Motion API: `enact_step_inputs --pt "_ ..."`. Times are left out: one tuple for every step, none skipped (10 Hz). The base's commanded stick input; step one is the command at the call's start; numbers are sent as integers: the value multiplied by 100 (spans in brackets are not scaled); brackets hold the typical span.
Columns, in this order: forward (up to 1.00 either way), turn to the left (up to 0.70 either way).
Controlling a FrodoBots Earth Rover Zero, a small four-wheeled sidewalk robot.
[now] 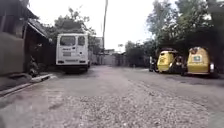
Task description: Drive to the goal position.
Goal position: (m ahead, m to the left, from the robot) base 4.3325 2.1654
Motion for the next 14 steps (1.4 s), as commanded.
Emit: enact_step_inputs --pt "100 0" --pt "100 0" --pt "100 0" --pt "100 0" --pt "100 0" --pt "100 0" --pt "100 0" --pt "100 0" --pt "100 0" --pt "100 0" --pt "100 0" --pt "100 0" --pt "100 0" --pt "100 0"
